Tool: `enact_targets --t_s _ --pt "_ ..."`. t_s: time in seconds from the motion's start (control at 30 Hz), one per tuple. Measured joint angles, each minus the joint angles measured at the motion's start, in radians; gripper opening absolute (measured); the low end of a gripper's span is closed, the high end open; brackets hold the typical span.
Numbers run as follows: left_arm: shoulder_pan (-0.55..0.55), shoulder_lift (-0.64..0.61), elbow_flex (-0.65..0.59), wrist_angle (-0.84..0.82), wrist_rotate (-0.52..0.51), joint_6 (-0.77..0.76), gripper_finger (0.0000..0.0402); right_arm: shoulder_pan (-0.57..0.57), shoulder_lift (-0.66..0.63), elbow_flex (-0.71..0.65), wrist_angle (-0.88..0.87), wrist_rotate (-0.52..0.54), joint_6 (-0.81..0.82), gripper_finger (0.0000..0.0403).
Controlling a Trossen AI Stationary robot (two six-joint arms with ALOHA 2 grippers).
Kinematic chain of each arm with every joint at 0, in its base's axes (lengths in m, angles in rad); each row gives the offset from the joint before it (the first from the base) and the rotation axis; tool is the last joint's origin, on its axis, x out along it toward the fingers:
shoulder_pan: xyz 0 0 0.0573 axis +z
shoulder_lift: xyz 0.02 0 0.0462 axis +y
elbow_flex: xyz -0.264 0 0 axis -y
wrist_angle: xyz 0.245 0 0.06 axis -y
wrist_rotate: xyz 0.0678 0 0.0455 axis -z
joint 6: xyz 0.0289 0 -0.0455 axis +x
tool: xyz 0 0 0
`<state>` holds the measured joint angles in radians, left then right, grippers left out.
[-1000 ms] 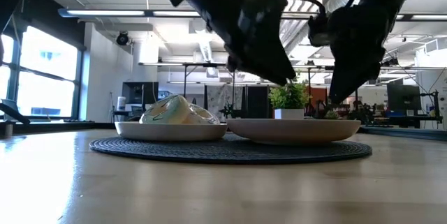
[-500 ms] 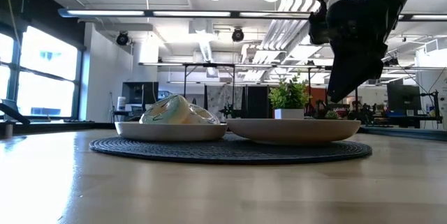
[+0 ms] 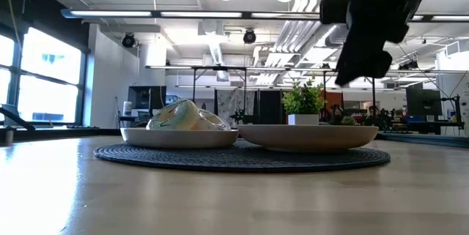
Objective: Pick & Place donuts
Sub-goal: Put the small green donut on the light brown plate
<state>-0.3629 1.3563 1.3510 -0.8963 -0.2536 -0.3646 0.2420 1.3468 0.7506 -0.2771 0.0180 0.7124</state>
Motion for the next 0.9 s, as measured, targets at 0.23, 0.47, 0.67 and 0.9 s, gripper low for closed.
enact_targets --t_s 0.23,0.47,0.67,0.9 --pt "-0.049 -0.060 -0.276 0.101 0.051 -0.201 0.0156 0.124 0.000 0.000 0.216 0.054 -0.123 0.0141" --pt "-0.102 -0.062 -0.547 0.503 0.317 -0.244 0.0156 0.217 0.003 0.000 0.257 0.186 -0.220 0.0141" --pt "-0.134 -0.062 -0.603 0.585 0.362 -0.222 0.0156 0.274 0.052 0.000 0.347 0.161 -0.305 0.0141" --pt "-0.190 -0.050 -0.602 0.620 0.314 -0.245 0.0156 0.288 0.073 0.000 0.347 0.238 -0.338 0.0141"
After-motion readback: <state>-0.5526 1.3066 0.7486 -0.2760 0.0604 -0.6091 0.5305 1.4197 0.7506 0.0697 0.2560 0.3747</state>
